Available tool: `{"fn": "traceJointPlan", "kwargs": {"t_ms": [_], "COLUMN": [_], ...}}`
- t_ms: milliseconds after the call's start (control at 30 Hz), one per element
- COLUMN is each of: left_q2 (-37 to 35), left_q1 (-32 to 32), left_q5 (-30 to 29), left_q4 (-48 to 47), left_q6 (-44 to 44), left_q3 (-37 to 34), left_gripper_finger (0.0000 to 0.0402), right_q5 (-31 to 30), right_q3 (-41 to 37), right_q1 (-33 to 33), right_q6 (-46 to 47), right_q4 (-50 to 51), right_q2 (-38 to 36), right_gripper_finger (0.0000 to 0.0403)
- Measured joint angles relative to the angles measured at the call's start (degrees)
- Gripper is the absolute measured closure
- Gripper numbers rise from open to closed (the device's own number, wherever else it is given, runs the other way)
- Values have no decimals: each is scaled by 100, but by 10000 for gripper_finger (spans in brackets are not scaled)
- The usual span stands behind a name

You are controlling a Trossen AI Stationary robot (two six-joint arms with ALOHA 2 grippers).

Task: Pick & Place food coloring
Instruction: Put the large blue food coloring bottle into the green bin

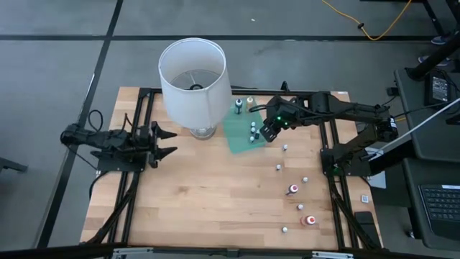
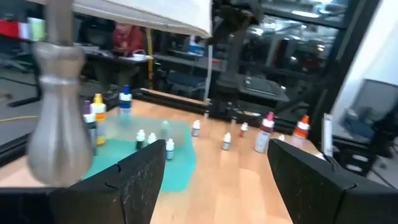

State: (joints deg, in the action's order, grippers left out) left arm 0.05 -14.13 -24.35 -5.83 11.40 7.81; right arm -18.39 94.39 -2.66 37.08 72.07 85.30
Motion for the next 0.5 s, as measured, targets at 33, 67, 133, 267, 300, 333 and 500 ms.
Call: {"fn": "traceJointPlan", "kwargs": {"t_ms": [33, 67, 133, 267, 300, 333, 500], "left_q2": [0, 0, -2, -2, -2, -2, -2], "left_q1": [133, 246, 452, 761, 817, 860, 981], "left_q5": [212, 373, 524, 630, 631, 629, 802], "left_q4": [-57, -182, -417, -985, -1072, -1129, -1285], "left_q6": [-2, -2, -4, -1, 16, 53, 4], "left_q3": [0, 0, -2, -4, -4, -4, -4], "left_gripper_finger": [125, 125, 125, 125, 125, 125, 128], "right_q5": [-2, -2, -3, -2, -2, -2, -2], "right_q3": [0, 0, 0, 0, 0, 0, 0], "right_q1": [25, 44, 68, 68, 66, 66, 66], "right_q6": [12, 21, 22, 78, 97, 119, 159], "right_q4": [-10, -17, -18, -20, -20, -20, -20], "right_q2": [0, 0, 0, 0, 0, 0, 0], "right_gripper_finger": [212, 212, 212, 212, 212, 211, 212]}}
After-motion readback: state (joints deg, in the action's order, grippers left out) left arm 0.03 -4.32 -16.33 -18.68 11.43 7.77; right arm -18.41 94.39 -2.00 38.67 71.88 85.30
